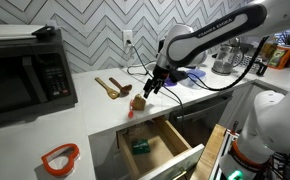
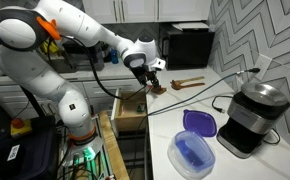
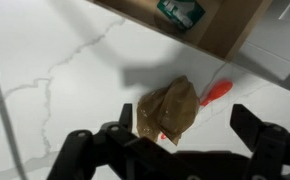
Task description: Pick up the brown bag and put it in the open drawer, close the open drawer
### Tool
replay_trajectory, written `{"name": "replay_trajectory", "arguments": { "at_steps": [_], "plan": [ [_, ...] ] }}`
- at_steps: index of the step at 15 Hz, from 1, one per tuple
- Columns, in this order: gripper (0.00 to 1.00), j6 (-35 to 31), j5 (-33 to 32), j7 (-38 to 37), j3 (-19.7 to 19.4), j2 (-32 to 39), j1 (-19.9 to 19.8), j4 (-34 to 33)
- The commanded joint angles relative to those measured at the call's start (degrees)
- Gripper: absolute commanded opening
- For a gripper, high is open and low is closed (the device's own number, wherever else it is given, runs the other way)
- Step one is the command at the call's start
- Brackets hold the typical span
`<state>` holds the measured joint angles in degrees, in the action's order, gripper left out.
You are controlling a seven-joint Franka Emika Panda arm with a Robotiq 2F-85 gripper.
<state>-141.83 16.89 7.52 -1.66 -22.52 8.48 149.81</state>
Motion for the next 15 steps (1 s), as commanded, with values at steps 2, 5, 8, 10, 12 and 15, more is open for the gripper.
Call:
{"name": "replay_trajectory", "arguments": {
  "at_steps": [2,5,8,10,12,15],
  "plan": [
    [1.00,-2.60,2.36,4.82,-1.09,5.50,1.44,-2.64],
    [1.00,-4.08,4.33,9.15,-1.73,8.84,2.03,-5.21],
    [1.00,-5.69,8.36,13.98,-2.06,12.35,2.40,-7.16],
    [1.00,-5.89,9.94,16.20,-1.78,14.36,1.77,-8.37],
    [1.00,-5.75,10.15,17.39,-1.44,16.08,0.78,-9.40],
    [0.94,-5.28,11.89,19.38,-0.97,18.23,-0.05,-10.70]
  ]
}}
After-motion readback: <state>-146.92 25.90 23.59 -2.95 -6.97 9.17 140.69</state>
